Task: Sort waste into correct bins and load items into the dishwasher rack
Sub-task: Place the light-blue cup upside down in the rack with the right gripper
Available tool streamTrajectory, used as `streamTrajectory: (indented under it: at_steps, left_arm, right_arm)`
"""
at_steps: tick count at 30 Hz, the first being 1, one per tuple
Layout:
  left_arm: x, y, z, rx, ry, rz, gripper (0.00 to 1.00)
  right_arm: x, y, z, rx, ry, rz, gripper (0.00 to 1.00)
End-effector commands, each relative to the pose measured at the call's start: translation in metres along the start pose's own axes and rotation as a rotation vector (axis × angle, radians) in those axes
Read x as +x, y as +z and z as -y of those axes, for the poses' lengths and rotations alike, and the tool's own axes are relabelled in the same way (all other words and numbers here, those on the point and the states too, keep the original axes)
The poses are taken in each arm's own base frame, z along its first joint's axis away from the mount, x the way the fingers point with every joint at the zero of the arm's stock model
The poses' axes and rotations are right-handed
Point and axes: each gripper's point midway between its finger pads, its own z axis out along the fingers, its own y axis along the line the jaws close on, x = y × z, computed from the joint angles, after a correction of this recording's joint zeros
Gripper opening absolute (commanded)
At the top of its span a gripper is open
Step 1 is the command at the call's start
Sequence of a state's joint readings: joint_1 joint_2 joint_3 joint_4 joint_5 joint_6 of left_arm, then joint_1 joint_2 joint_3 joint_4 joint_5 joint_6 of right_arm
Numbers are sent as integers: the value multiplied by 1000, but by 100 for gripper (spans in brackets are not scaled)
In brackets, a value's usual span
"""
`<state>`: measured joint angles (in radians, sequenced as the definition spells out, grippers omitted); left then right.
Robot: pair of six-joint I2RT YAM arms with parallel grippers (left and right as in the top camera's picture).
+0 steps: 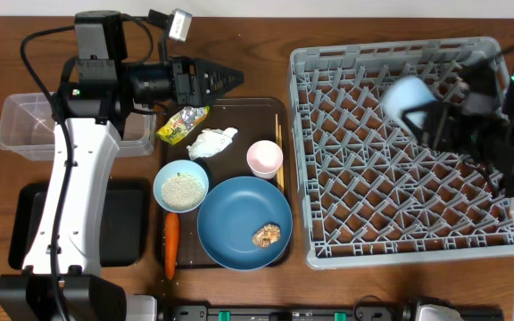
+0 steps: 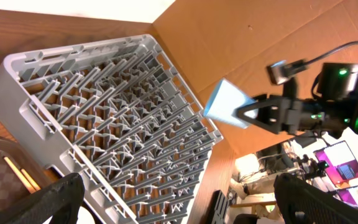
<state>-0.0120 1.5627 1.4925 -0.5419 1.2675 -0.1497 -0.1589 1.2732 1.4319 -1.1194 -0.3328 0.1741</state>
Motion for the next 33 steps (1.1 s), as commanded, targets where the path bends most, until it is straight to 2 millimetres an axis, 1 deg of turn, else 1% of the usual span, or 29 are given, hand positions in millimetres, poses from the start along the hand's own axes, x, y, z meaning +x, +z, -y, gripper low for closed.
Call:
streamTrajectory:
  at_steps: [1, 5, 7, 8, 10, 15, 18, 20, 24, 30, 32, 33]
  left_arm:
    - [-1, 0, 0, -4, -5, 2, 98]
    - [-1, 0, 0, -4, -8, 1, 98]
    - [1, 0, 0, -5, -20, -4, 98]
    - [2, 0, -1, -6, -29, -7, 98]
    - [5, 0, -1, -8, -47, -14, 98]
    - [7, 0, -2, -9, -64, -20, 98]
    - [8, 0, -2, -10, -71, -22, 98]
    - [9, 0, -5, -25, -77, -22, 98]
    - [12, -1, -17, -96, -106, -22, 98]
    - [13, -1, -19, -107, -113, -23, 98]
    - [14, -1, -21, -118, -119, -24, 98]
    - [15, -2, -23, -132, -125, -25, 98]
  right_arm:
    - [5, -3, 51, 240, 179, -18, 45]
    - [32, 9, 65, 292, 225, -169, 45]
    - [44, 12, 80, 374, 241, -235, 44]
    - [48, 12, 91, 440, 259, -258, 44]
    - [51, 14, 110, 530, 278, -286, 44]
    - [52, 18, 138, 577, 353, -310, 43]
    - [53, 18, 152, 581, 410, -317, 45]
    - [56, 21, 154, 549, 419, -340, 45]
    - [58, 35, 152, 498, 422, -378, 46]
    - [62, 56, 160, 490, 434, -420, 47]
    - [62, 64, 164, 489, 436, -429, 58]
    - [60, 68, 162, 468, 432, -426, 64]
